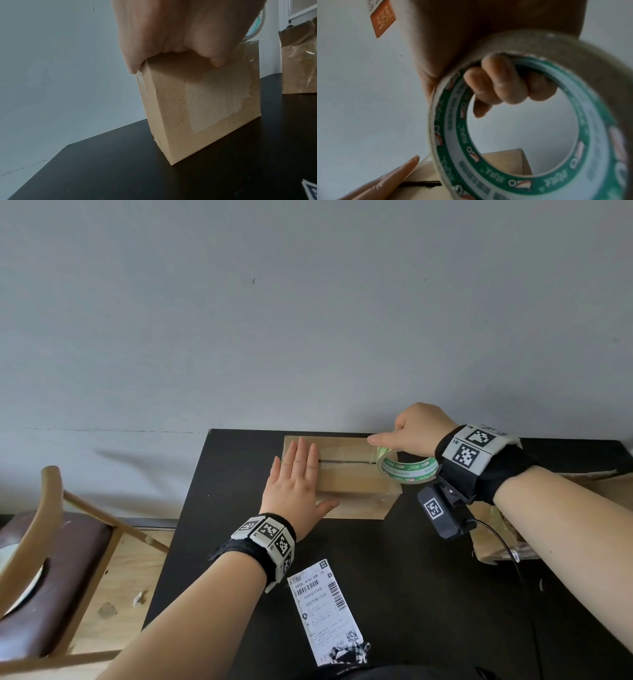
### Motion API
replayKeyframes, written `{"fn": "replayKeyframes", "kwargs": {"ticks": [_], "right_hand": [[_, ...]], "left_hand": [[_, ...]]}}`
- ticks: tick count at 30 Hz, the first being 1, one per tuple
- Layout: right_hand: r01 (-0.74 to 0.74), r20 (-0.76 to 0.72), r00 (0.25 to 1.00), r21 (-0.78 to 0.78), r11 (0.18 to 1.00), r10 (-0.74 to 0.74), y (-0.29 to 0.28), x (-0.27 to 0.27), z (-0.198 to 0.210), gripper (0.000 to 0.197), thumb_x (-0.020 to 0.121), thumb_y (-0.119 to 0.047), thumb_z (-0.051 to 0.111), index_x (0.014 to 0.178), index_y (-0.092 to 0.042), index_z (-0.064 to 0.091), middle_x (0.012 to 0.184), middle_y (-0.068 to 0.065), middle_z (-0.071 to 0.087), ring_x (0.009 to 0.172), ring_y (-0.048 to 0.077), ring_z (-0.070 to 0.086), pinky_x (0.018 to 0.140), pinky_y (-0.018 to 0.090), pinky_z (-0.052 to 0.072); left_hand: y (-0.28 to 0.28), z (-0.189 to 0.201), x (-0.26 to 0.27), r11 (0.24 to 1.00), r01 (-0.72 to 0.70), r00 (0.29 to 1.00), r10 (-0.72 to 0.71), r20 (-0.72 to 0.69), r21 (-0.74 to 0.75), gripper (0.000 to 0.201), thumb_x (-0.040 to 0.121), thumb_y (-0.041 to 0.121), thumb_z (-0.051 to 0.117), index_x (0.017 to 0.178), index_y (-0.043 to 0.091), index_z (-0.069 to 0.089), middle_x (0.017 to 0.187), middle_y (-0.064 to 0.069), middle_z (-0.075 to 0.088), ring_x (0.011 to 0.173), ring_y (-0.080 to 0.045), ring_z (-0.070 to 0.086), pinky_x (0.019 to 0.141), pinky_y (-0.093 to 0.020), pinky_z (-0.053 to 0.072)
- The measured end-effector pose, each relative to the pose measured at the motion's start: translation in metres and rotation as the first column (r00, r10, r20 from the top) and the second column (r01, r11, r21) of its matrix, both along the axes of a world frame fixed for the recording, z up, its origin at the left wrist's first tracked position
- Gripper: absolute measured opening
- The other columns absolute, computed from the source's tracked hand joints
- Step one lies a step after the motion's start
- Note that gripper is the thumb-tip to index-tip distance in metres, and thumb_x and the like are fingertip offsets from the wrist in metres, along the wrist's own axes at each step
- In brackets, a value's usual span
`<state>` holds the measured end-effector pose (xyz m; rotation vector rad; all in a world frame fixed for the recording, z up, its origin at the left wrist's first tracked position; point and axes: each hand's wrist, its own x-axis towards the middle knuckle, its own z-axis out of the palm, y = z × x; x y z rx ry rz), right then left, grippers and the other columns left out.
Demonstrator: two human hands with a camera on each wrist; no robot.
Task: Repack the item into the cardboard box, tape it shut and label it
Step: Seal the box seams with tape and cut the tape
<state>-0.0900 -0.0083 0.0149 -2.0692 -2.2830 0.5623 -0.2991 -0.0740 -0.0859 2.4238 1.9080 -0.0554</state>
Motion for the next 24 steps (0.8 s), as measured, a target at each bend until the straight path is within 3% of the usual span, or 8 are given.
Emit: {"fn": "replayKeyframes", "kwargs": {"ticks": [14, 19, 24], "right_hand": [[-0.048, 0.198, 0.978, -0.049, 0.998, 0.057, 0.001, 0.045, -0.011, 0.061, 0.084, -0.065, 0.045, 0.052, -0.014, 0.033, 0.052, 0.001, 0.031, 0.05, 0.017, 0.033, 0.051, 0.028, 0.025], [-0.034, 0.146, 0.988, -0.126, 0.991, 0.053, 0.001, 0.051, -0.03, 0.06, 0.086, -0.062, 0.045, 0.051, -0.015, 0.034, 0.051, 0.0, 0.03, 0.047, 0.016, 0.031, 0.05, 0.027, 0.024], [-0.009, 0.111, 0.993, -0.172, 0.985, 0.029, 0.007, 0.054, -0.04, 0.058, 0.084, -0.063, 0.047, 0.055, -0.013, 0.049, 0.055, 0.001, 0.046, 0.051, 0.015, 0.043, 0.05, 0.027, 0.03]], "left_hand": [[0.007, 0.004, 0.003, 0.998, 0.005, 1.0, -0.006, -0.006, -0.058, 0.096, 0.088, 0.067, 0.033, 0.147, 0.011, -0.017, 0.157, -0.01, -0.019, 0.145, -0.023, -0.017, 0.117, -0.039, -0.005], [0.007, 0.006, 0.004, 0.998, 0.001, 1.0, -0.002, -0.016, -0.067, 0.096, 0.088, 0.067, 0.034, 0.148, 0.011, -0.017, 0.156, -0.01, -0.02, 0.145, -0.023, -0.017, 0.118, -0.039, -0.004], [0.007, 0.007, 0.005, 0.997, 0.002, 0.999, -0.005, -0.032, -0.079, 0.096, 0.088, 0.066, 0.034, 0.148, 0.012, -0.017, 0.156, -0.009, -0.02, 0.144, -0.023, -0.018, 0.117, -0.038, -0.006]]}}
